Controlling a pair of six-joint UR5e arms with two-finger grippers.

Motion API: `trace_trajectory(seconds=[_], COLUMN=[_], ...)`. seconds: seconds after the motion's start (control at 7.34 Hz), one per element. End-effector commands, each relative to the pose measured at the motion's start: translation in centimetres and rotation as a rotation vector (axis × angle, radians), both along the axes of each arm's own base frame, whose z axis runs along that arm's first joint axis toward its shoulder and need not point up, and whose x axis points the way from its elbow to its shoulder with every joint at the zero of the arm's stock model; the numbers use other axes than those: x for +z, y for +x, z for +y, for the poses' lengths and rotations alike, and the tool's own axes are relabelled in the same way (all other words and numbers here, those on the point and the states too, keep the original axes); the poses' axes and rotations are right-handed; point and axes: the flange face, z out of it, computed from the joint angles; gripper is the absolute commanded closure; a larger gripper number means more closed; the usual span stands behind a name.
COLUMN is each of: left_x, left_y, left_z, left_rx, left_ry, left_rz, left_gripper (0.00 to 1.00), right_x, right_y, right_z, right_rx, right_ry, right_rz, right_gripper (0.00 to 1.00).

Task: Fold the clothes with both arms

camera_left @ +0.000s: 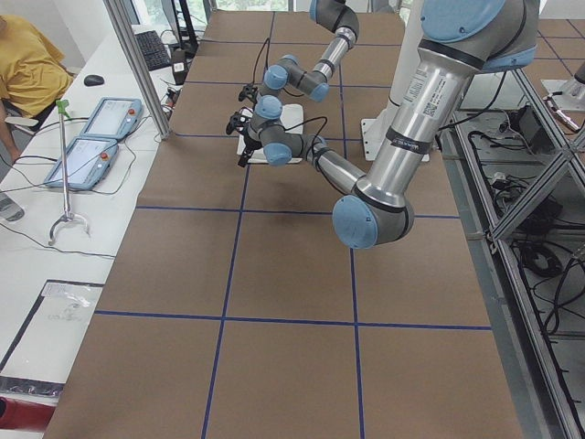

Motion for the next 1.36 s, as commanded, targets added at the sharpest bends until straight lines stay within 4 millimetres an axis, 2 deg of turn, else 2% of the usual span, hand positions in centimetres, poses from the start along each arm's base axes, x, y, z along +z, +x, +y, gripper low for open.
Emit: trace_trajectory(seconds=[0.0, 0.27, 0.68, 0.95, 1.09, 1.23], left_x=[-0.2, -0.3, -0.4, -1.5, -1.0, -1.6], left_y=[0.0, 0.0, -0.1, -0.7, -1.5, -2.8], left_z=[0.1, 0.1, 0.2, 0.5, 1.3, 2.5], left_rx=[-0.010, -0.010, -0.010, -0.012, -0.004, 0.000], left_ry=[-0.018, -0.016, -0.015, -0.004, 0.000, -0.014], left_rz=[0.011, 0.014, 0.016, 0.024, 0.020, -0.005], left_gripper=[0.00, 0.00, 0.00, 0.00, 0.00, 0.00], right_x=[1.0, 4.3, 4.5, 0.4, -1.2, -0.6], right_y=[1.4, 2.3, 5.3, 9.7, 11.9, 14.9], right_z=[-2.1, -6.3, -9.1, -9.2, -8.6, -8.2], right_rx=[0.037, 0.092, 0.026, -0.124, -0.202, -0.221], right_ry=[0.031, 0.096, 0.097, 0.030, 0.012, -0.009], right_rz=[0.024, -0.061, -0.013, 0.040, 0.041, 0.023], right_gripper=[0.00, 0.00, 0.00, 0.00, 0.00, 0.00])
